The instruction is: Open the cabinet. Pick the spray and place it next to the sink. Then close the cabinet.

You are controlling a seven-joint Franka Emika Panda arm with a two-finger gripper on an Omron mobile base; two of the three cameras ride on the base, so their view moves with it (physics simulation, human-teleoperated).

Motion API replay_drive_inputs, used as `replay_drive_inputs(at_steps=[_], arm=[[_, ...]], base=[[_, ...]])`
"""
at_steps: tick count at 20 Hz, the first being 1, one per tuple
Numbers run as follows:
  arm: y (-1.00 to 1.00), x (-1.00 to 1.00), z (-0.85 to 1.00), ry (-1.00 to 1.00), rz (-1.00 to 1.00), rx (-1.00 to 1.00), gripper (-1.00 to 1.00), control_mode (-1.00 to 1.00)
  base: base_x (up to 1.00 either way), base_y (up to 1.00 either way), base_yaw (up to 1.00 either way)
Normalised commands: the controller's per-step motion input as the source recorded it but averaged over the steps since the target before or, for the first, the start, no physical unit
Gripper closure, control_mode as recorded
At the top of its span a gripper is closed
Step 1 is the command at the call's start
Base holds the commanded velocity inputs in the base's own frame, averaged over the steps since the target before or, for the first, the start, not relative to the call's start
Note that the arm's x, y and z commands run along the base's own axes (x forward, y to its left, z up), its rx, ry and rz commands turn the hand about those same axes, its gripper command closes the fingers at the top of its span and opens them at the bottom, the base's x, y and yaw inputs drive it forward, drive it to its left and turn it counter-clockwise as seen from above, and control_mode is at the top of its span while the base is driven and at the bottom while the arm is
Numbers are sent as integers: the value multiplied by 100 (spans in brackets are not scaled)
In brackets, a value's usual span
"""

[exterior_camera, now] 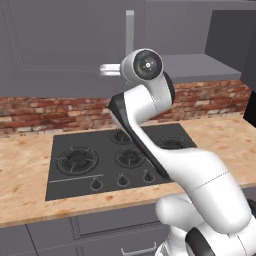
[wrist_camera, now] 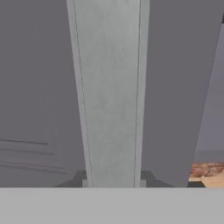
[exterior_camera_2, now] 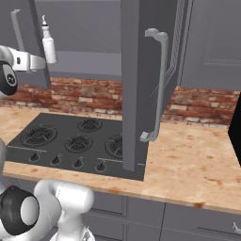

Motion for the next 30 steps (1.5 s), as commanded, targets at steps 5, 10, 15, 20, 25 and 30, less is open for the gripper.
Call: replay_drive_inputs(at_steps=[5, 10, 15, 20, 25, 30], arm=[[35, -57, 0, 0, 0, 0, 100, -100], [39, -66, 0, 0, 0, 0, 100, -100], [39, -64, 0, 0, 0, 0, 100, -100], [38, -63, 0, 0, 0, 0, 100, -100], [45, -56, 8, 0, 0, 0, 100, -100], [26, -26, 12, 0, 0, 0, 100, -100]], base=[[0, 0, 0], [0, 0, 0], [0, 0, 0], [0, 0, 0], [0, 0, 0], [0, 0, 0]])
